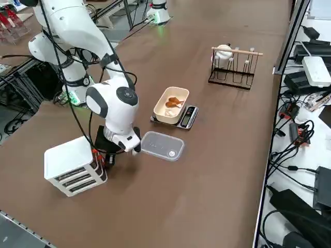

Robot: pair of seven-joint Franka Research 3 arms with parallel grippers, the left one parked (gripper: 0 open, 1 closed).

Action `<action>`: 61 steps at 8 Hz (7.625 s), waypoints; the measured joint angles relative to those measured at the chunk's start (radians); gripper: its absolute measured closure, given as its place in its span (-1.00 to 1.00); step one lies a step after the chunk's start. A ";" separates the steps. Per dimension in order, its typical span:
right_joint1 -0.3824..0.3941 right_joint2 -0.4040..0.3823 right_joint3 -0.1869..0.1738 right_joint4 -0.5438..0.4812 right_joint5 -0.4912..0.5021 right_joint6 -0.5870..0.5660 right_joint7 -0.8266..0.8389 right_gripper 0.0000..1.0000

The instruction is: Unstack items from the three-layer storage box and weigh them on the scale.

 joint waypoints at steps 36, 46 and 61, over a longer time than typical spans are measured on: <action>0.000 -0.024 0.005 0.032 0.298 -0.009 0.174 -0.89; 0.011 -0.058 0.018 0.104 0.299 -0.158 0.136 0.19; 0.355 -0.052 0.005 0.348 0.599 -0.525 0.493 -0.73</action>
